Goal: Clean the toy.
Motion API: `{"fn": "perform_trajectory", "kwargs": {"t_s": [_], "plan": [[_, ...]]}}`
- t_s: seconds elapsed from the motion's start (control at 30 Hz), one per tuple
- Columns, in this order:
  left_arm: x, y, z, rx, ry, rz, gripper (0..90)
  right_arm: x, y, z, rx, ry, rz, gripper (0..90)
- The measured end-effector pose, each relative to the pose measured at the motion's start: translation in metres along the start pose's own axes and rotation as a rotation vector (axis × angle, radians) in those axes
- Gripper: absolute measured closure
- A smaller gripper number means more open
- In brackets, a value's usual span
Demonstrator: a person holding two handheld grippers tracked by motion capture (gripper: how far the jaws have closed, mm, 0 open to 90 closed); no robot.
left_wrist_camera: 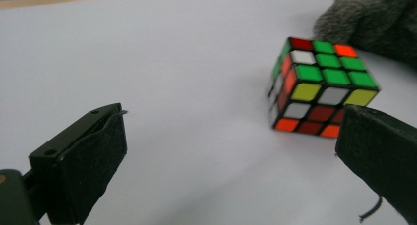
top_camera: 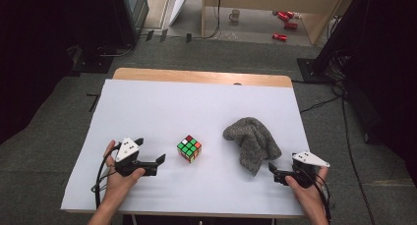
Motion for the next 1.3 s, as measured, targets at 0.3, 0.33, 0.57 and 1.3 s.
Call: {"fn": "perform_trajectory", "kwargs": {"t_s": [0.3, 0.33, 0.57, 1.3], "plan": [[0.041, -0.025, -0.021, 0.075, 0.122, -0.059, 0.0, -0.003, -0.004, 0.004, 0.046, -0.041, -0.003, 0.0], [0.047, -0.028, -0.022, 0.088, 0.147, -0.064, 0.0, -0.003, -0.005, 0.005, 0.054, -0.043, 0.001, 0.0], [0.076, -0.046, -0.034, 0.171, 0.234, -0.1, 0.0, -0.002, -0.009, 0.011, 0.108, -0.08, -0.031, 0.0], [0.074, -0.058, -0.023, 0.303, 0.242, -0.059, 0.0, -0.003, -0.012, 0.015, 0.138, -0.082, -0.026, 0.0]]}}
Point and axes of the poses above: each handheld gripper's, and its own axes: z roughly forward along the jaws, y roughly out of its top, x roughly to its left, the point moved 7 cm from there along z, roughly forward along the jaws, and after that the axes turned 3 degrees about x, right-handed, at the moved point
